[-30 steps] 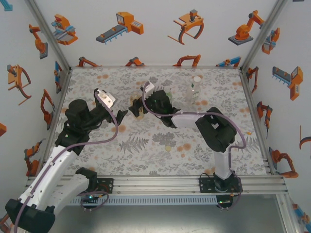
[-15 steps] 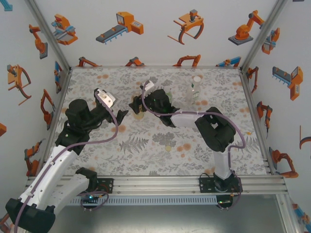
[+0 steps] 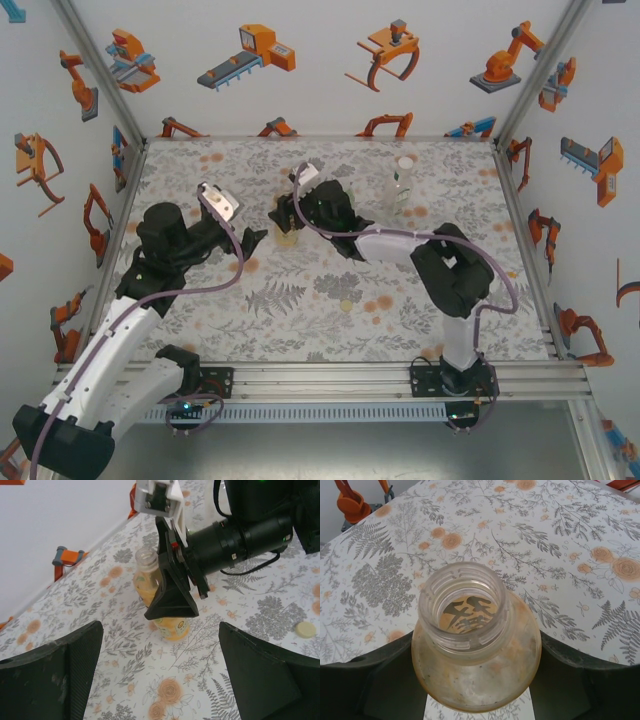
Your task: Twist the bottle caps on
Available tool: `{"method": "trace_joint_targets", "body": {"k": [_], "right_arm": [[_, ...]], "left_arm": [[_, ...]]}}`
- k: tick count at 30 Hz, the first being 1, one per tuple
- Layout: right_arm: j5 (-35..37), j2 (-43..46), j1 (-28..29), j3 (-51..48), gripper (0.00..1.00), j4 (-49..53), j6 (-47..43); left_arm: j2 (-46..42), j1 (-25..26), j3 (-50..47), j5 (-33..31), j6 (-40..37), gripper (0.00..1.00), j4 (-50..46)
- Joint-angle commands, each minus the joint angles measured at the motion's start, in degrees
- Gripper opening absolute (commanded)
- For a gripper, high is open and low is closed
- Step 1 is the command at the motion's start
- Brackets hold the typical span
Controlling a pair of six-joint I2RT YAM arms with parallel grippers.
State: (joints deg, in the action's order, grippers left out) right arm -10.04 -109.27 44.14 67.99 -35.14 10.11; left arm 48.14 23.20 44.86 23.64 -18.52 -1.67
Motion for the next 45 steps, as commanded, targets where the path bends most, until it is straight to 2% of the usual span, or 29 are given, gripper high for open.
{"method": "trace_joint_targets", "body": {"k": [1,11,17,22,25,29,34,37,45], "right_arm": [[-2.67,6.84,0.58,0.53,0.48,4.02,-1.97],[-9.77,20.42,0.5,0.39,0.38,18.44,-2.29],[-12.2,28.81,0.5,0.11,0.32,25.35,-0.62],[-14.03,35.64,0.52,-0.77,0.27,29.0,0.78],[-16.02,38.78,0.59,-1.03,0.23,29.64,2.33],[-19.82,41.53,0.59,-1.38,0.2,28.68,4.46],[-27.07,43.88,0.6,-3.1,0.16,21.64,7.86],[-28.83,44.48,0.58,-3.7,0.14,18.53,9.45],[-29.79,44.98,0.53,-3.49,0.11,18.14,9.15]], "left_arm": [[0.38,-0.22,0.75,6.24,2.21,0.89,2.03],[0.58,-0.06,-0.18,20.75,7.37,0.89,9.56],[0.54,1.91,0.4,23.78,12.71,0.89,15.45],[-0.52,3.61,-0.65,22.46,19.01,0.89,22.05],[-0.34,4.99,-0.92,22.24,21.95,0.9,24.89],[1.37,8.08,-0.27,22.37,22.21,0.9,25.74],[4.63,11.08,0.16,22.76,24.99,0.91,30.3],[6.54,12.91,1.33,24.09,25.69,0.92,31.1],[10.92,15.87,5.44,29.49,27.35,0.92,30.26]]}}
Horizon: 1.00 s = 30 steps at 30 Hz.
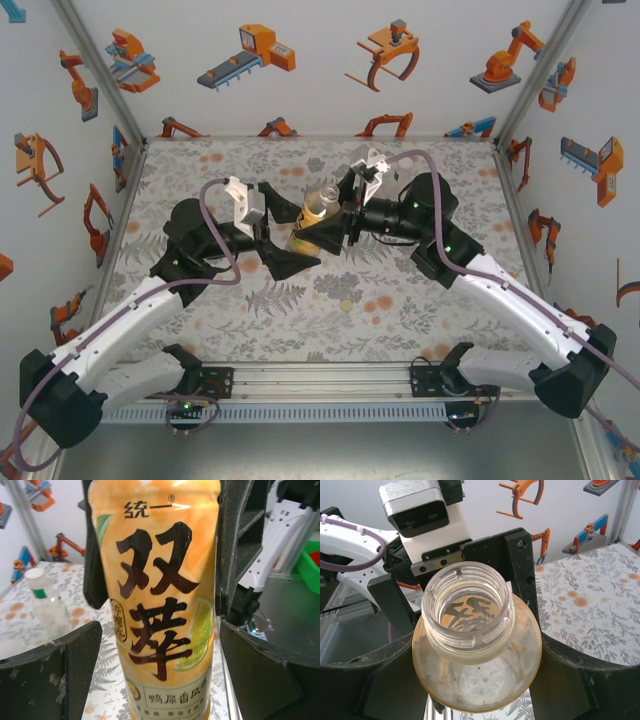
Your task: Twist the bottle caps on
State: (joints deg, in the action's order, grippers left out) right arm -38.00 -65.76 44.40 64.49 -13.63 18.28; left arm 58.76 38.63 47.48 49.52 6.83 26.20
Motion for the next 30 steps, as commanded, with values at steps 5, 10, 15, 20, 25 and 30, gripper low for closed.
{"method": "trace_joint_targets", "body": {"k": [5,10,15,20,25,30], "right_arm": [[-2.17,1.51,0.33,-0.05,0.09,-3.51,1.04],[-2.25,1.59,0.28,0.01,0.08,-3.78,0.78],[-1.64,1.68,0.27,0.09,0.07,-2.71,-0.16],[-1.01,1.92,0.32,0.07,0.06,-2.29,-0.44],[-0.59,2.12,0.33,-0.13,0.05,-1.94,-0.7],[-0.11,2.3,0.32,-0.28,0.04,-1.69,-0.87]], "left_arm": [[2.32,0.83,4.09,4.16,2.84,0.89,1.74],[4.5,1.35,5.78,6.2,3.2,0.82,-0.39],[5.04,1.51,5.69,6.73,2.04,0.7,-1.26],[5.48,1.5,5.78,7.51,1.96,0.67,-1.52],[5.92,1.6,6.04,8.42,2.05,0.59,-1.5],[5.81,1.64,6.04,8.6,1.59,0.48,-1.9]]}}
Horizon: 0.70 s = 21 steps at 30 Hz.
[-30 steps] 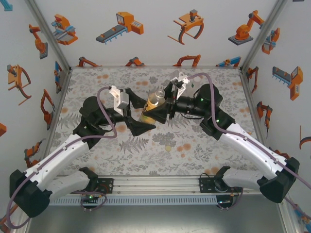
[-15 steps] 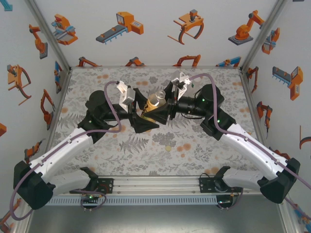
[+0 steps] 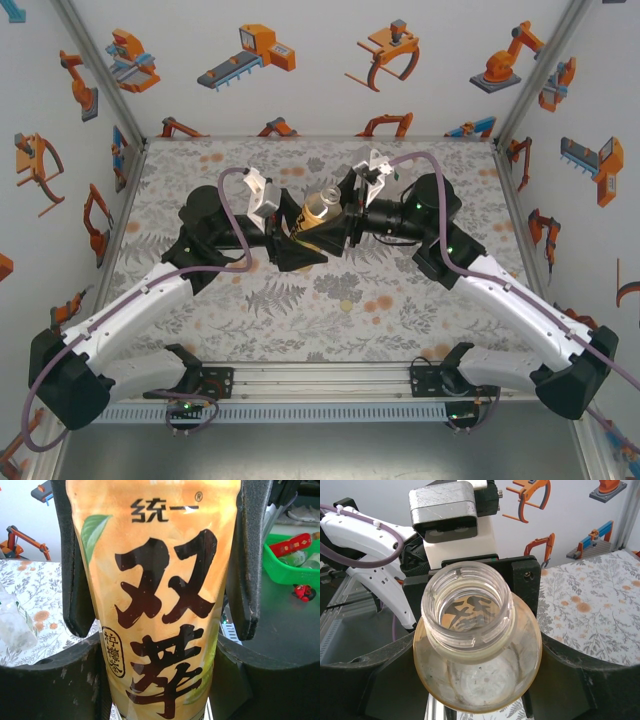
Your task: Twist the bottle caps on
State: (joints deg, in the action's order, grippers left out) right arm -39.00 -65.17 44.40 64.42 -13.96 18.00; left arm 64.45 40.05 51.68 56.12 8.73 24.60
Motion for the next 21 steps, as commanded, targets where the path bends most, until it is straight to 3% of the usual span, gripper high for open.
{"method": "trace_joint_targets", "body": {"k": [1,3,5,9,12,16,21], "right_arm": [[0.95,1.71,0.32,-0.1,0.04,-1.21,-0.74],[1.45,1.88,0.29,-0.17,0.05,-0.7,-1.1],[2.03,2.06,0.3,0.03,0.11,0.03,-1.62],[4.21,2.62,0.33,0.13,0.4,1.9,-2.55],[5.81,3.2,0.29,0.94,0.54,4.57,-3.38],[7.63,4.23,0.29,1.49,0.62,7.15,-3.47],[11.47,5.8,0.31,2.28,0.64,11.66,-3.36]], "left_arm": [[0.14,0.18,1.87,2.0,-0.5,0.47,-0.53],[-0.07,0.25,2.0,1.89,-1.07,0.45,-1.18],[-0.18,0.14,2.01,1.58,-1.53,0.43,-1.61],[-0.82,0.06,2.45,0.46,-3.35,0.42,-4.04],[-1.62,-0.33,3.07,-0.58,-5.54,0.41,-7.32],[-3.12,-2.02,3.58,-1.78,-7.75,0.41,-10.7],[-5.03,-6.49,4.08,-1.9,-7.48,0.38,-12.09]]}}
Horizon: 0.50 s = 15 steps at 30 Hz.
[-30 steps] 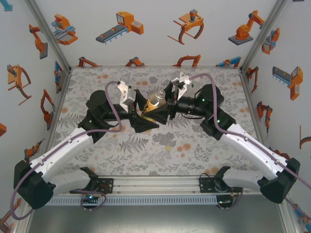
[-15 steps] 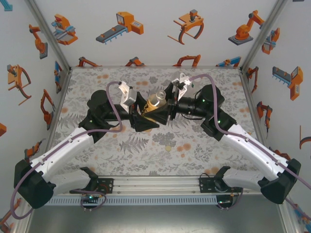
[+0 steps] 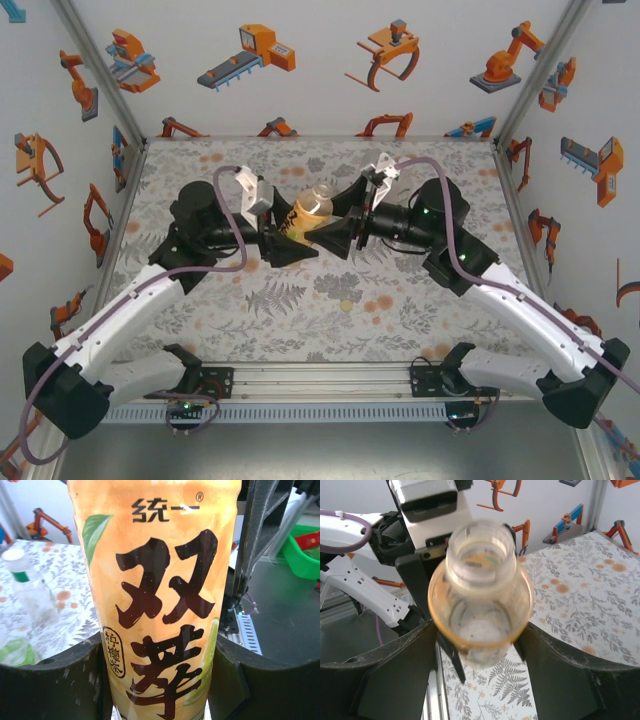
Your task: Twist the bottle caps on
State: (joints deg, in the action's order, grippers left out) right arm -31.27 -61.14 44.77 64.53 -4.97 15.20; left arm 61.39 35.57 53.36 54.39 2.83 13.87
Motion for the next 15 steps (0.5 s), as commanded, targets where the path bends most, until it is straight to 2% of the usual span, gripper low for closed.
{"method": "trace_joint_targets", "body": {"k": [1,7,11,14,15], "right_arm": [[4.54,2.13,-0.08,2.07,0.64,3.49,-0.51],[11.58,2.76,-0.08,1.51,0.63,9.51,2.19],[23.08,1.67,-0.04,2.13,0.57,17.09,9.16],[27.24,-0.1,0.02,3.15,0.56,24.14,12.3],[28.08,-0.72,0.09,3.43,0.55,26.13,13.14]], "left_arm": [[-2.43,-3.0,2.57,-0.14,-1.74,0.37,-2.0],[-4.22,-7.77,4.3,-0.25,-6.04,0.26,-8.59],[-4.43,-10.28,4.6,-0.29,-9.14,0.12,-11.39],[-4.47,-12.13,3.33,-0.29,-9.75,0.0,-11.13],[-4.5,-12.63,2.87,-0.21,-9.56,0.0,-10.77]]}}
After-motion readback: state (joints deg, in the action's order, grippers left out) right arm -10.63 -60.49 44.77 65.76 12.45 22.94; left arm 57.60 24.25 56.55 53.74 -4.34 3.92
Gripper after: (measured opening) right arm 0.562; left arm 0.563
